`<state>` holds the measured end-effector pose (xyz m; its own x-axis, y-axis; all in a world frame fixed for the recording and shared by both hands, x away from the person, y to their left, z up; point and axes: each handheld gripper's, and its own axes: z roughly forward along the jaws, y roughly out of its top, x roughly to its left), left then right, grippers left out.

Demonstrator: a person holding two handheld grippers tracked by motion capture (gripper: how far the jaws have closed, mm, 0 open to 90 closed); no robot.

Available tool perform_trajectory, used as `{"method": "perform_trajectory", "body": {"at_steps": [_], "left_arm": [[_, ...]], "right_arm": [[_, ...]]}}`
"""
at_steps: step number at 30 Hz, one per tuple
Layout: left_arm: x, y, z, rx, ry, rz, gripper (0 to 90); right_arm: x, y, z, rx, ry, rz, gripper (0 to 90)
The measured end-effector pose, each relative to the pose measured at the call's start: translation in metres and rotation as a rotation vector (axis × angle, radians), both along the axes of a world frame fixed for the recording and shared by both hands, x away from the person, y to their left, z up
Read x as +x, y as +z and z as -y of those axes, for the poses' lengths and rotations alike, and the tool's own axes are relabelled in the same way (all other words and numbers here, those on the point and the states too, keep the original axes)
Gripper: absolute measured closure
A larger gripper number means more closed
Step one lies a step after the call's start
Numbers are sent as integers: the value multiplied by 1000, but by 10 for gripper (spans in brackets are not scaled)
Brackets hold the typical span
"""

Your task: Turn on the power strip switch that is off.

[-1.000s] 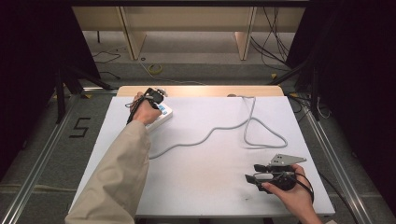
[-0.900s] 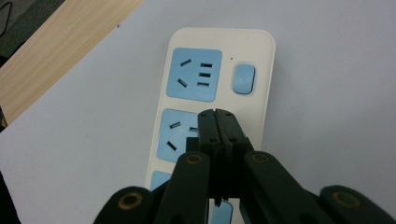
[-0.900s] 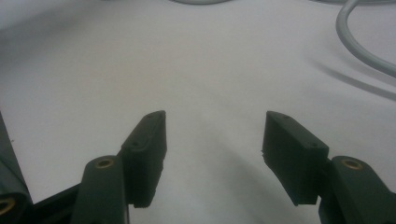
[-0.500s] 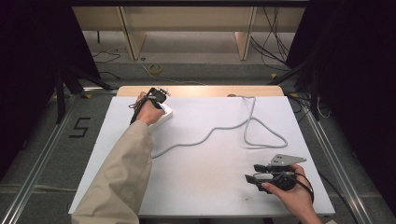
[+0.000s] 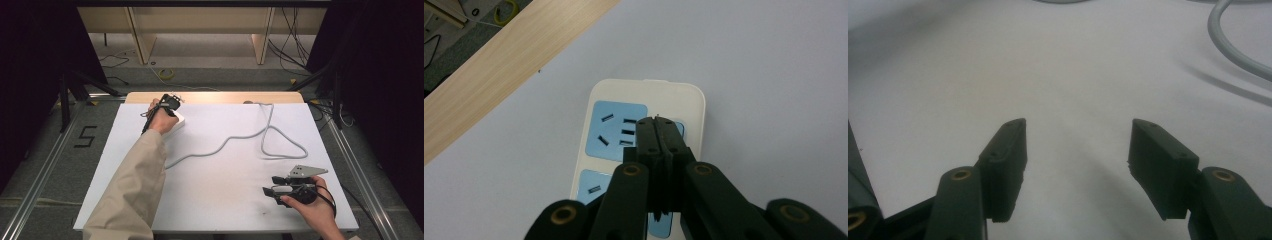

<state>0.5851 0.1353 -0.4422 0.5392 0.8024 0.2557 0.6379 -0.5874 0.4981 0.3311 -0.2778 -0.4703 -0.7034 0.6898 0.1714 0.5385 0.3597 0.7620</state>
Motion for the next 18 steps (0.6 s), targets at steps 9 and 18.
{"method": "perform_trajectory", "body": {"at_steps": [9,18], "left_arm": [[2,-3,3,-23,-6,15,898],[3,-3,2,-35,-1,14,898]], "right_arm": [[1,-1,0,0,0,1,414],[1,-1,0,0,0,0,416]]}}
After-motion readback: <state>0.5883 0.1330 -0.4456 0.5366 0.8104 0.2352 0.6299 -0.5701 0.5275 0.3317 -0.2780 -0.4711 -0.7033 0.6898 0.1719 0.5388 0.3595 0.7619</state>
